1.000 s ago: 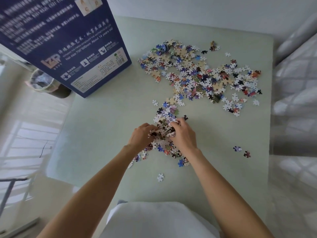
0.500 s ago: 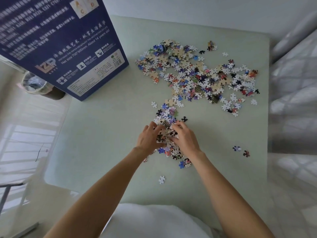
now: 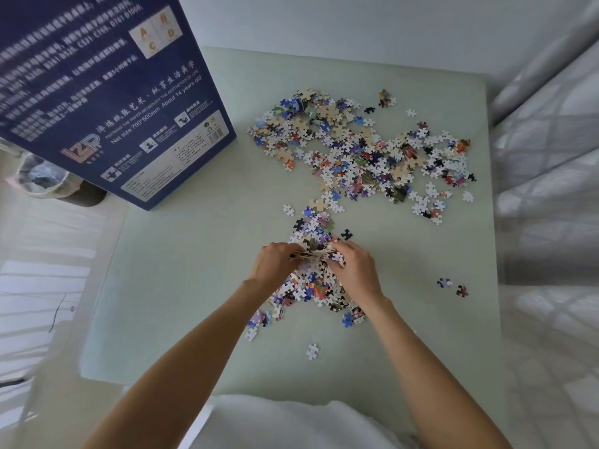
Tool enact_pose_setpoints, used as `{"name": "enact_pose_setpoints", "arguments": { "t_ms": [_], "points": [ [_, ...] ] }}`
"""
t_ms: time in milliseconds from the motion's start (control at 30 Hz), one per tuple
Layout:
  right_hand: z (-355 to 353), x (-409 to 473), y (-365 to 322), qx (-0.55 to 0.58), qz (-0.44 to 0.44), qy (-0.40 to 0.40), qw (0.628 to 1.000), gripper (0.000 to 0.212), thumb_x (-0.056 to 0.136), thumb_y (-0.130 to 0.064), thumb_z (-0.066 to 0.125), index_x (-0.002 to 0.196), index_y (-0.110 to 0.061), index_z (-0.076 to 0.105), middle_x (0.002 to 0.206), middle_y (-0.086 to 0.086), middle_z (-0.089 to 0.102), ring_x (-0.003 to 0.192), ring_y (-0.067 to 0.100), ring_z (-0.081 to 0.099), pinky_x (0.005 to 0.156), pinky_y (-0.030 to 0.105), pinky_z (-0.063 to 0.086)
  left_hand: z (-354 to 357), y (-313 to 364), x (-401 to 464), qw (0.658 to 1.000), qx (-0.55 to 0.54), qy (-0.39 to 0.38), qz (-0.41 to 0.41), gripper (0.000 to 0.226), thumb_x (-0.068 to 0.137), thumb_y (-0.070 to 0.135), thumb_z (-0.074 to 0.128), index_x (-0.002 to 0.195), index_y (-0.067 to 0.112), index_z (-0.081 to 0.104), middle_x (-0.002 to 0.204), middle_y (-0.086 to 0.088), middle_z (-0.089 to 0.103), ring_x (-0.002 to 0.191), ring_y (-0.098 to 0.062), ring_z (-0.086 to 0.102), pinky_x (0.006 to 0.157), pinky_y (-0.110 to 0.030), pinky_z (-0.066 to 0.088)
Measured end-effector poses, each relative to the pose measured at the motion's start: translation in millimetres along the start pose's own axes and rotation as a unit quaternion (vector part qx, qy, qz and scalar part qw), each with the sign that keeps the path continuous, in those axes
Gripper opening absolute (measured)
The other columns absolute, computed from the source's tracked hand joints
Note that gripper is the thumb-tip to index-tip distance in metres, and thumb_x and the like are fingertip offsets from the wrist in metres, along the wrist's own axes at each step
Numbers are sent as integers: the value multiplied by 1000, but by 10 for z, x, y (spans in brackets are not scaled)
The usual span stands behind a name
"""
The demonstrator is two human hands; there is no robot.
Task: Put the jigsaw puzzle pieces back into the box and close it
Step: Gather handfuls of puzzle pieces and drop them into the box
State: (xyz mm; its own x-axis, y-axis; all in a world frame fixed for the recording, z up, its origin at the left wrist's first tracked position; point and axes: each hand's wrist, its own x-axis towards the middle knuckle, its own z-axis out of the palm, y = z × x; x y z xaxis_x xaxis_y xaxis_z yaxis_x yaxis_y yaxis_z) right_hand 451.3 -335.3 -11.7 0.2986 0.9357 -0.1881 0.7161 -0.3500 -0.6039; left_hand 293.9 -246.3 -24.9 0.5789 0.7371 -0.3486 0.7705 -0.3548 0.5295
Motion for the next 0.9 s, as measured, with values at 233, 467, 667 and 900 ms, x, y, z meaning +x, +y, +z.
{"name": "enact_pose_setpoints", "arguments": {
  "t_ms": [233, 467, 667, 900],
  "points": [
    [-169, 10, -206, 36, 45, 19, 998, 34, 83, -17, 69, 115, -6, 63, 107, 7, 67, 96, 18, 63, 85, 20, 46, -382, -77, -112, 997, -51, 53, 7, 23, 84, 21, 68, 106, 16, 71, 100, 0, 72, 85, -12, 66, 78, -16, 46],
    [-735, 273, -974, 124, -20, -4, 992, 42, 79, -20, 71, 118, -7, 60, 100, -6, 64, 57, -15, 52, 61, 2, 43, -1461, 112, -374, 970, -152, 167, 86, 22, 81, 17, 71, 103, 19, 72, 92, 4, 73, 74, 0, 66, 75, -17, 54],
    [-1327, 842, -1933, 193, -150, 47, 969, 42, 77, -25, 71, 115, -8, 63, 108, -4, 65, 85, -4, 59, 72, 0, 41, -3137, 202, -584, 884, -78, 428, 172, 26, 83, 15, 68, 109, 14, 69, 103, 8, 67, 86, 3, 63, 78, -6, 48],
    [-1633, 1515, -3037, 179, -272, 75, 943, 23, 80, -29, 70, 98, -17, 61, 97, -8, 64, 78, -2, 57, 62, 2, 42, -4031, -212, -438, 864, 5, 494, 99, 25, 83, 17, 68, 108, 17, 70, 98, -2, 72, 80, -9, 65, 78, -6, 44]
  ]
}}
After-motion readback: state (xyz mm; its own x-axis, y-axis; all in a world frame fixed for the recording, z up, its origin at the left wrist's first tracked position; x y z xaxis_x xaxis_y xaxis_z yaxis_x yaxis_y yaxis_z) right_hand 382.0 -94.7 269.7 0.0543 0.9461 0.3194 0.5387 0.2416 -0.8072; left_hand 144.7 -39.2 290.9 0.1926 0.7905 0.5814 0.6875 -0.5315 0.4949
